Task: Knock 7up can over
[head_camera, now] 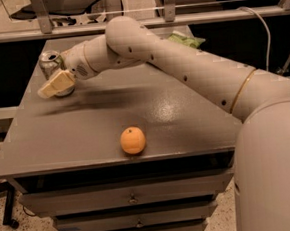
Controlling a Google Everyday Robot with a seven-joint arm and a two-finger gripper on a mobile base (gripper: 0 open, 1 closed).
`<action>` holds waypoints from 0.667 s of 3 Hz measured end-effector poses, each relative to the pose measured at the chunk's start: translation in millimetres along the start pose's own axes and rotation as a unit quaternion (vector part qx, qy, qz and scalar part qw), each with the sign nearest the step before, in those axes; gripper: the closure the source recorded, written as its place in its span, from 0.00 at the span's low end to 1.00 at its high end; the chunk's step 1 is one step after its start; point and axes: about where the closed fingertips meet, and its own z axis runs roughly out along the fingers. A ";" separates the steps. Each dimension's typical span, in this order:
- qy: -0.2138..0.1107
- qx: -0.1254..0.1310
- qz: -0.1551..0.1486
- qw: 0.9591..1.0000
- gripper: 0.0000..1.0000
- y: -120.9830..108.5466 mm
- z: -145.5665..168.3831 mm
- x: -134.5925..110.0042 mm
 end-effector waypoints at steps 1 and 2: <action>-0.019 0.002 0.014 1.000 0.39 -6.7 7.3 -2.5; -0.026 0.006 0.024 0.999 0.62 -14.5 3.3 -2.8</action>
Offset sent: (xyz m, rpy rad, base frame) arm 0.0260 -0.0104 0.0072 0.0820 0.0459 -0.0487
